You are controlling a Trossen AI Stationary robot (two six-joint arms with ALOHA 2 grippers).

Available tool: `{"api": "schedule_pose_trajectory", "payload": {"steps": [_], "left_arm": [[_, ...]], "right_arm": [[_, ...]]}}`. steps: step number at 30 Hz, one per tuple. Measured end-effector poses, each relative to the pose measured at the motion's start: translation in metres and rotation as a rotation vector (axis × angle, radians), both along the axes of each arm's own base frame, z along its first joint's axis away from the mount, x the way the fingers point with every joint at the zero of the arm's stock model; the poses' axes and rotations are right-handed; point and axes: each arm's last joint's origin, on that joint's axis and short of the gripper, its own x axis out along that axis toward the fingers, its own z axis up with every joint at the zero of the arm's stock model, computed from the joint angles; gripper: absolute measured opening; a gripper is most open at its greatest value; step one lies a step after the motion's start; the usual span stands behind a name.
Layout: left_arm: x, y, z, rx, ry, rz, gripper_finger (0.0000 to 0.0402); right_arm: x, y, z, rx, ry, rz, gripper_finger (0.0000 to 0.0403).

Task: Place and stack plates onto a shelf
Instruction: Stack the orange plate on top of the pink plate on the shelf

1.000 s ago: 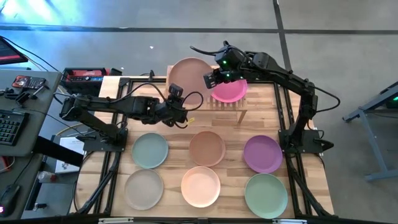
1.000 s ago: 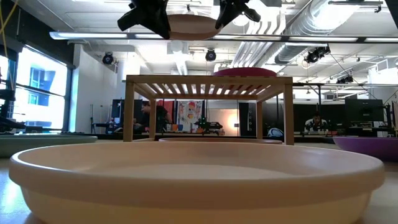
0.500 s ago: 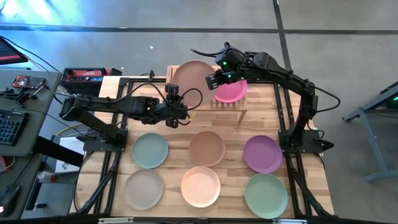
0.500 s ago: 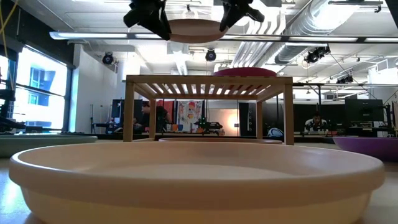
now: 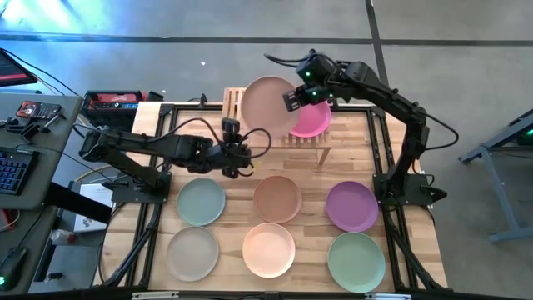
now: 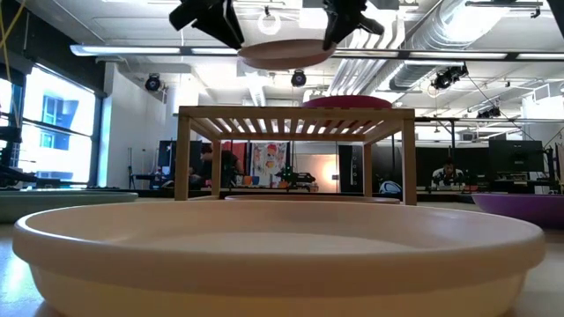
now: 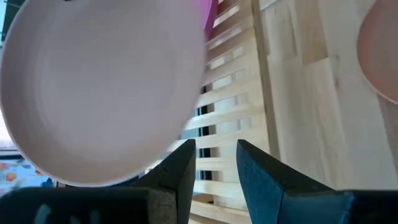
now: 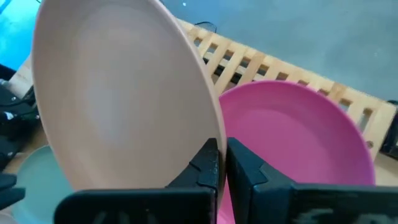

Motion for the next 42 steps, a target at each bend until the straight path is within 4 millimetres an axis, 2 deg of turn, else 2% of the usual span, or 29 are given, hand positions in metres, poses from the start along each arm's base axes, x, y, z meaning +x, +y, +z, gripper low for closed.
{"api": "schedule_pose_trajectory", "payload": {"steps": [9,17,29,35,42], "left_arm": [[-0.001,-0.009,0.0,-0.038,-0.047,0.011,0.0106],[0.0,-0.004,0.0,-0.096,-0.112,0.083,0.0106],[0.001,0.018,0.0,-0.137,-0.134,0.156,0.0106],[0.0,0.032,0.0,-0.134,-0.137,0.205,0.0106],[-0.002,0.047,0.0,-0.13,-0.141,0.257,0.0106]], "right_arm": [[-0.028,-0.025,0.008,0.027,0.0,0.017,0.0],[-0.06,-0.052,0.002,0.133,0.087,0.092,0.0],[-0.087,-0.092,-0.003,0.201,-0.007,0.221,0.0],[-0.094,-0.115,-0.016,0.25,-0.017,0.202,0.0],[-0.101,-0.128,-0.03,0.348,0.009,0.194,0.0]]}}
